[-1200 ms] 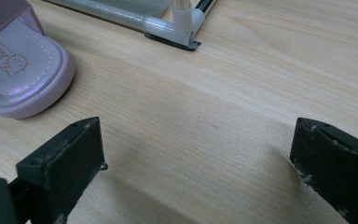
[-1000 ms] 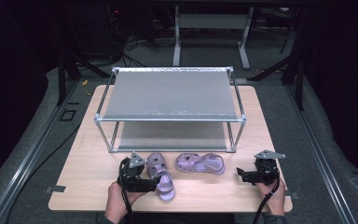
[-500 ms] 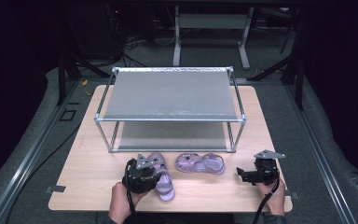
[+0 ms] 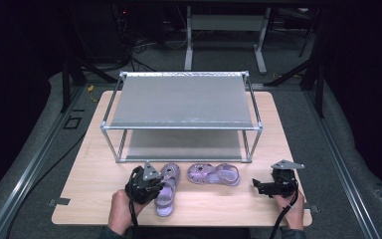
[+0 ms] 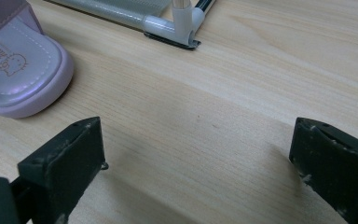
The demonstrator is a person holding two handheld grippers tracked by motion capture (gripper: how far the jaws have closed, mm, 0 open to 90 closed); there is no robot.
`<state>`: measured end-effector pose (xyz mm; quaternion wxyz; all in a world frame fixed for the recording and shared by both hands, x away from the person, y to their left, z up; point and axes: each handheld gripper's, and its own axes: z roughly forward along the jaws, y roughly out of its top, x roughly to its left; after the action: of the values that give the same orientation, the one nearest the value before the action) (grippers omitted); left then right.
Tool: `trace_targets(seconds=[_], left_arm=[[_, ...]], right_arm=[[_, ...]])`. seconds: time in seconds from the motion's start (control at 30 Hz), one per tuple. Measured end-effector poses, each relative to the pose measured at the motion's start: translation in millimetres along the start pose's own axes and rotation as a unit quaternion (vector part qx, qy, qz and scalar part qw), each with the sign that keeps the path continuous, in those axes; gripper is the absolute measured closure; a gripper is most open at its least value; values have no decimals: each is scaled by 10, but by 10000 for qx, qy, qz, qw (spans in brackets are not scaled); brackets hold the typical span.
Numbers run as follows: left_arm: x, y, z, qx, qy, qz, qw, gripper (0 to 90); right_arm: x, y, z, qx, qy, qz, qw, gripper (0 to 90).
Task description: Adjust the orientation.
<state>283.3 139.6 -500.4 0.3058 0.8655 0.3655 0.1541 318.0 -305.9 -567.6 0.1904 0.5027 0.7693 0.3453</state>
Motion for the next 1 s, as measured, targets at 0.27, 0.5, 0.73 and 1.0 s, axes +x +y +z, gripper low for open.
trace_targets(seconds=[0.27,0.5,0.73,1.0], left_arm=[[282,-49,-60,229,-184,146,9995,739],[425,-172,-85,49,-254,10,9997,577],[460,-334,-217,-465,-204,-172,9986,235],[411,-511,-293,-933,-159,-319,9950,18]], right_arm=[[-1,0,1,7,12,5,10000,31],[-3,1,1,8,26,-4,10000,31],[-3,1,2,14,28,-13,10000,33],[-4,3,4,35,31,1,10000,34]])
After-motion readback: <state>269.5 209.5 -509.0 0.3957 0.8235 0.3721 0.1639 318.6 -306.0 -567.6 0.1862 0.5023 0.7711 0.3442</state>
